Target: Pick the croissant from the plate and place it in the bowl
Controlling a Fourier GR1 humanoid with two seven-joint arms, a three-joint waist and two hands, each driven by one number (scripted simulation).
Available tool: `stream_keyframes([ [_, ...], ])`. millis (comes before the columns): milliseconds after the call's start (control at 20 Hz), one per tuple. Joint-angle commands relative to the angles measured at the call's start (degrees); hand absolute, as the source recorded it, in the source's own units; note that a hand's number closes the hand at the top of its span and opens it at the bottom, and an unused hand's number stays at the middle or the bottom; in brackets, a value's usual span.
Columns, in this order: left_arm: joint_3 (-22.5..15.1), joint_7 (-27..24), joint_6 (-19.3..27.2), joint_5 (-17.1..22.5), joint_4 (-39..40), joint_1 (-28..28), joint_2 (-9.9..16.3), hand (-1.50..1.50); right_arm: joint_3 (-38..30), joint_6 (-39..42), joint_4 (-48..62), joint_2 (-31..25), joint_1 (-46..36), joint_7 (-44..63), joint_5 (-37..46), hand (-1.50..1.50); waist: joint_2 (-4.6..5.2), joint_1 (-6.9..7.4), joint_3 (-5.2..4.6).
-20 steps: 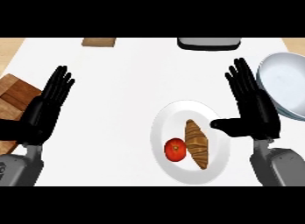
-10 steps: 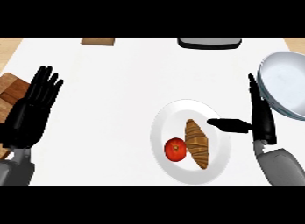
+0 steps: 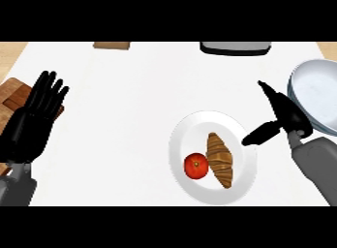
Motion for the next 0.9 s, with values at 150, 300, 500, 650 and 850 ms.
stream_keyframes([
  [150, 0.0, 0.1, -0.1, -0.3, 1.1, -1.1, -0.4, 0.0, 5.0, 29.4, 2.3, -0.8, -9.1, 17.2, -11.1, -1.5, 0.07, -0.14, 0.05],
  [300, 0.8, 0.2, 0.0, -0.4, 1.1, -0.8, -0.6, 0.0, 1.4, 35.4, 2.5, 2.0, -16.5, 25.0, -17.2, -1.5, -0.1, -0.93, 0.2],
  [500, 1.2, -1.7, -1.4, -1.3, -0.3, 3.3, -1.5, 0.0, 1.6, 33.8, 5.1, 6.1, -17.6, 29.0, -15.8, -1.5, -0.12, -1.29, 0.25],
  [650, 3.5, 0.8, -2.1, -0.4, 0.8, 1.3, 0.0, 0.0, 0.9, 32.0, 0.5, 7.7, -17.0, 34.7, -18.0, -1.5, -0.25, -1.99, 0.25],
  [850, 4.0, -1.4, -2.9, -1.7, 4.7, -1.1, -1.8, 0.0, 2.2, 28.5, -1.9, 8.8, -10.7, 31.4, -15.3, -1.5, -0.19, -2.57, 0.25],
])
